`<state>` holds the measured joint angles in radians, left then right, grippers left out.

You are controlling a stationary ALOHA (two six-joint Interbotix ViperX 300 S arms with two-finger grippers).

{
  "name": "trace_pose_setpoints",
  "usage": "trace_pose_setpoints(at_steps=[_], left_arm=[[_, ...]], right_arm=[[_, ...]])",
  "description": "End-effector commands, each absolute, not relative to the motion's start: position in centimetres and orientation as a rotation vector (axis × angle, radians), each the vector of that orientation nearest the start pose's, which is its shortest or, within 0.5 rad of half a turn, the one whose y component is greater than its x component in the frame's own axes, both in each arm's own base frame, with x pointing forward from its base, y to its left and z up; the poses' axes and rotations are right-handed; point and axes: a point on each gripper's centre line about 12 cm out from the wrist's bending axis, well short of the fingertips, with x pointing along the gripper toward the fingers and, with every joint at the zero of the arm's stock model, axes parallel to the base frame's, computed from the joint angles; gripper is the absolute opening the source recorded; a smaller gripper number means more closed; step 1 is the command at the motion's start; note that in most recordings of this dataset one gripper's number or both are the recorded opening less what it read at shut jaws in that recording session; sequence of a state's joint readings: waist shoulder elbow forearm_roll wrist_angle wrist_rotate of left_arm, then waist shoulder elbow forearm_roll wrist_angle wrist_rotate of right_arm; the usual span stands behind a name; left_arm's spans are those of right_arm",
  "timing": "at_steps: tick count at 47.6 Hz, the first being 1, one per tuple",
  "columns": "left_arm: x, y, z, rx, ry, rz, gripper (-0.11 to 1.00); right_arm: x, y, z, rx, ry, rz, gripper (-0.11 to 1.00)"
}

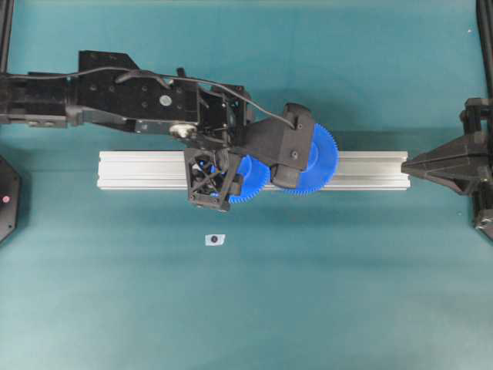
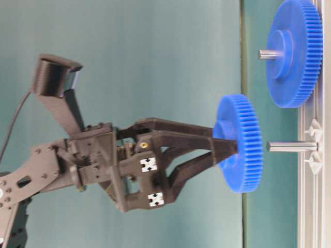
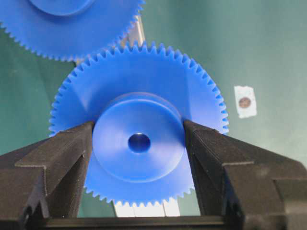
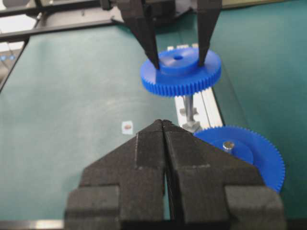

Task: Find the location of the shaft and insert the small gear.
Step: 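Carry the gear over the empty shaft on the rail, then align the gear's bore above the shaft tip with the left gripper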

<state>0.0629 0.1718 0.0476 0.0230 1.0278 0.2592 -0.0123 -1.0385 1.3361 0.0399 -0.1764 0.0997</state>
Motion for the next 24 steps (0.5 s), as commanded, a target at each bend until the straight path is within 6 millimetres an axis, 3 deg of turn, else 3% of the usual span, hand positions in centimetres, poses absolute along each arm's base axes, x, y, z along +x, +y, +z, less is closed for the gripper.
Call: trace_pose_setpoints(at_steps=[1, 24], left_arm=[[44.4, 3.1, 25.1, 0.217, 1.201, -0.088, 0.64], [44.6, 3.2, 22.1, 0.214, 1.271, -0.101, 0.64]], right_arm=[[17.8, -0.3, 23.2, 0.15, 0.11, -0.029, -0.02], [17.8, -0.3, 23.2, 0.15, 0.11, -0.029, -0.02]])
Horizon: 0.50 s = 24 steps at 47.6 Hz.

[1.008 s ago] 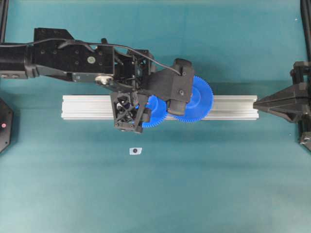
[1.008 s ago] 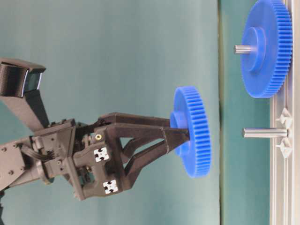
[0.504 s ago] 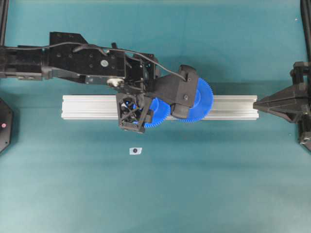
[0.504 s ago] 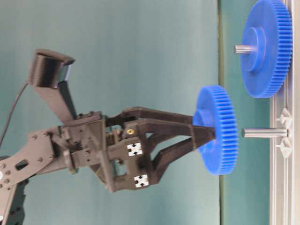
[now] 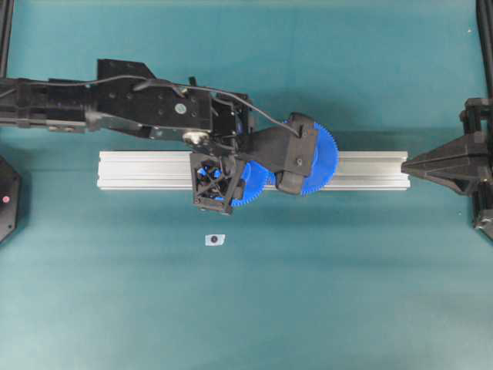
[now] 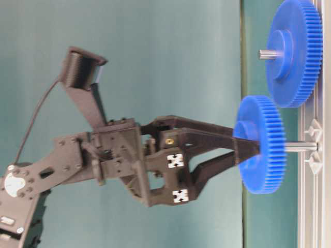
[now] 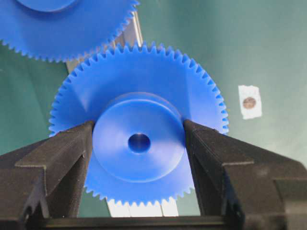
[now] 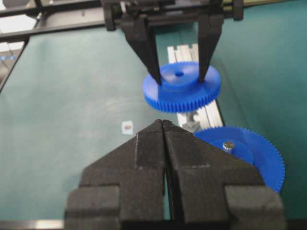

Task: Find the location of the shaft and insert the small gear.
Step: 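Align the gear's bore above the shaft tip with the left gripper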

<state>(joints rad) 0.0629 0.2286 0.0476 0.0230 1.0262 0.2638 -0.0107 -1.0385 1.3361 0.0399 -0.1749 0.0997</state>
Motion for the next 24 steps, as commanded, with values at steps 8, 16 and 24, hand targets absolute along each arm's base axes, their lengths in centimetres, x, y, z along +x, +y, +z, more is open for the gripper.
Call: trace_pose_setpoints(at_steps=[8, 16, 24], left_arm=[[44.5, 3.8, 21.6, 0.205, 1.285, -0.092, 0.64], [44.2, 4.5, 21.5, 0.195, 1.291, -0.08, 0.64], [43.5, 5.6, 21.0, 0.175, 1.311, -0.059, 0.64]], right_arm=[[17.8, -0.3, 23.2, 0.151, 0.112, -0.03, -0.02], [17.8, -0.3, 23.2, 0.15, 0.112, -0.029, -0.02], [17.8, -0.3, 23.2, 0.151, 0.11, -0.03, -0.02]])
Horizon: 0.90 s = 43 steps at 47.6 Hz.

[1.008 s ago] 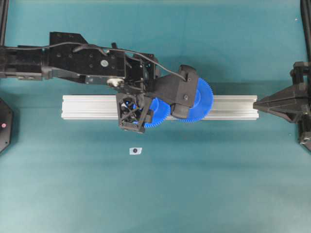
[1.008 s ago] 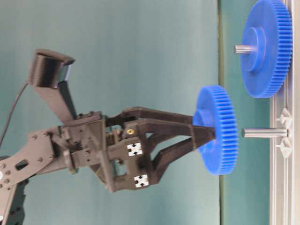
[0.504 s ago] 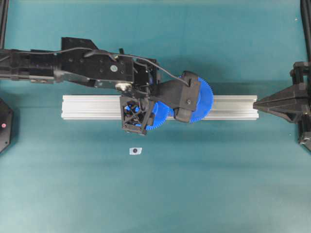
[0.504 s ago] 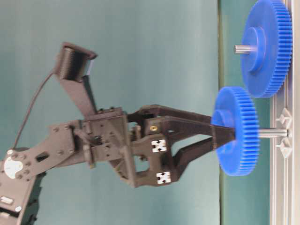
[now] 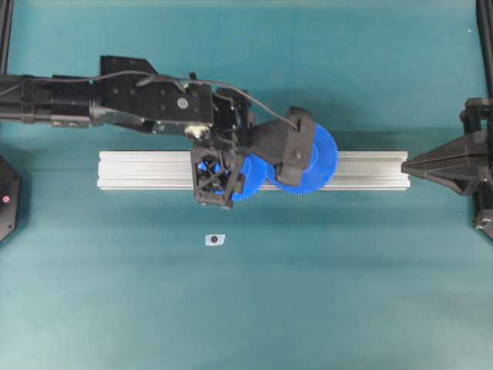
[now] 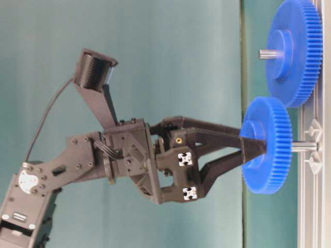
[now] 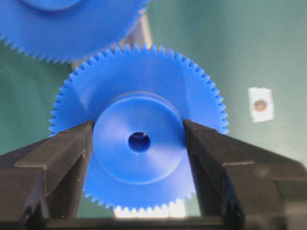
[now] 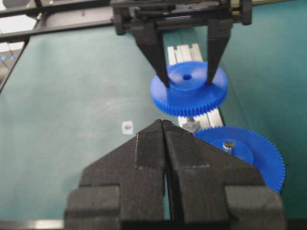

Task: Find the location of the shaft and insert the small gear.
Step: 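Align the gear's bore above the shaft tip with the left gripper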

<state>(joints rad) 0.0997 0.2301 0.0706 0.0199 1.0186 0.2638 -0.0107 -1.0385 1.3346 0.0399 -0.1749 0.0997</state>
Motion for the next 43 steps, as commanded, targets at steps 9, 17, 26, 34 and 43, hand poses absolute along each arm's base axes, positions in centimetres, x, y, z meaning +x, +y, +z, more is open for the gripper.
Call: trace_pose_setpoints(at_steps=[9, 17, 26, 34, 43], left_arm=[[43.0, 6.2, 20.4, 0.165, 1.331, -0.054, 0.64], [43.0, 6.2, 20.4, 0.165, 1.332, -0.052, 0.64], [43.1, 6.2, 20.4, 0.163, 1.344, -0.054, 0.64], [43.3, 6.1, 20.5, 0.159, 1.348, -0.054, 0.64], [44.0, 6.3, 20.9, 0.163, 1.33, -0.05, 0.64]], right_arm=[[17.8, -0.3, 23.2, 0.153, 0.11, -0.03, -0.02], [17.8, -0.3, 23.2, 0.153, 0.11, -0.03, -0.02], [17.8, -0.3, 23.2, 0.153, 0.109, -0.03, -0.02], [17.8, -0.3, 23.2, 0.173, 0.107, -0.031, -0.02], [17.8, -0.3, 23.2, 0.184, 0.108, -0.031, -0.02]])
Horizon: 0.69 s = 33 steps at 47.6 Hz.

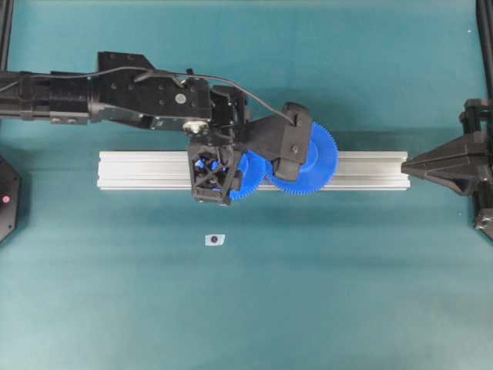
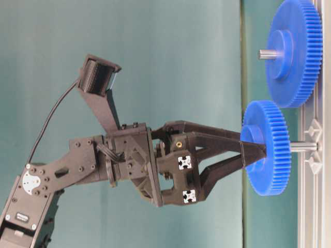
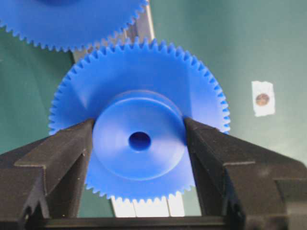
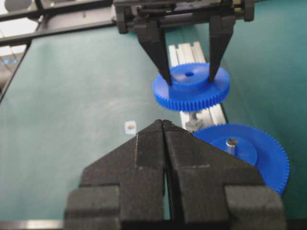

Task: Find the location of the shaft and insert the small gear.
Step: 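Align the gear's bore above the shaft tip with the left gripper, then lower the gear onto the shaft and open the left gripper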

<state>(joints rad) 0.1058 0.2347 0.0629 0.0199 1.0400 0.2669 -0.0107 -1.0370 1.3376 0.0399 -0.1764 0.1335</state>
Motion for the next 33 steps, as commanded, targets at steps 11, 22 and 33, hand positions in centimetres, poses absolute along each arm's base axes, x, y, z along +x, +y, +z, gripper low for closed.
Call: trace_pose_setpoints(at_steps=[11, 22, 33], left_arm=[[44.27, 6.3, 20.97, 0.161, 1.324, -0.047, 0.64], [44.31, 6.29, 20.98, 0.155, 1.321, -0.043, 0.64], [44.35, 6.22, 21.03, 0.154, 1.319, -0.042, 0.64]], right_arm=[[17.77, -0.33, 23.14, 0.182, 0.111, -0.031, -0.02], [17.77, -0.32, 23.11, 0.179, 0.115, -0.031, -0.02], [17.77, -0.32, 23.11, 0.179, 0.115, -0.031, -0.02]])
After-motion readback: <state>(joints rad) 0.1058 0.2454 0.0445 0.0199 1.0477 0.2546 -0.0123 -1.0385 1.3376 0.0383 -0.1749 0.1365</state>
